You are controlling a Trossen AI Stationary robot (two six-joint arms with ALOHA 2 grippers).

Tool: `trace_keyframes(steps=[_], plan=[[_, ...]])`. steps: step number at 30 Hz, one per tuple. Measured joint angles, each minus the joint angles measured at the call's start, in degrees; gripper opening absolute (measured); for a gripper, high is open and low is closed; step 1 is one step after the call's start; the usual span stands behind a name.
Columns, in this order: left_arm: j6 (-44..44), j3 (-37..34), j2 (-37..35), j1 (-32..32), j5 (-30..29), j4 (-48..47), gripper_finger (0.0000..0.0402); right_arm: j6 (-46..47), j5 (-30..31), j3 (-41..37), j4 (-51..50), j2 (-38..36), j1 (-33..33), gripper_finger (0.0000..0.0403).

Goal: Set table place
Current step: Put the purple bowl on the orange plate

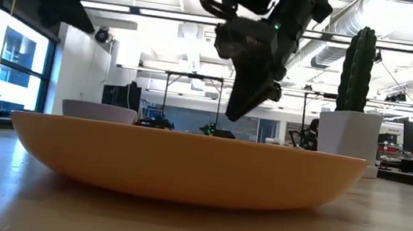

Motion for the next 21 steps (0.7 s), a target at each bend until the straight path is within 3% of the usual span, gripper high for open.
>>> trace_keyframes(steps=[5, 8, 11, 16, 21], plan=[[7.3, 6.8, 19.4, 0.0, 2.2, -3.8, 0.0012, -2.9, 0.0, 4.5, -5.5, -0.1, -0.2, 0.0072], [11.7, 12.3, 29.3, 0.0, 4.2, -8.0, 0.0041, -4.6, 0.8, 7.3, -10.3, -1.2, -0.3, 0.0072], [14.9, 17.6, 36.8, 0.0, 2.3, -10.9, 0.0084, -6.2, 3.0, 9.3, -14.3, -3.3, -0.3, 0.0072], [15.6, 22.6, 44.0, 0.2, -4.4, -15.0, 0.0164, -6.2, 7.1, 10.0, -18.8, -8.9, -0.3, 0.0072], [6.3, 23.0, 45.0, 3.9, -5.0, -15.4, 0.0215, -3.8, 11.7, 10.0, -23.3, -15.7, 0.3, 0.0072]])
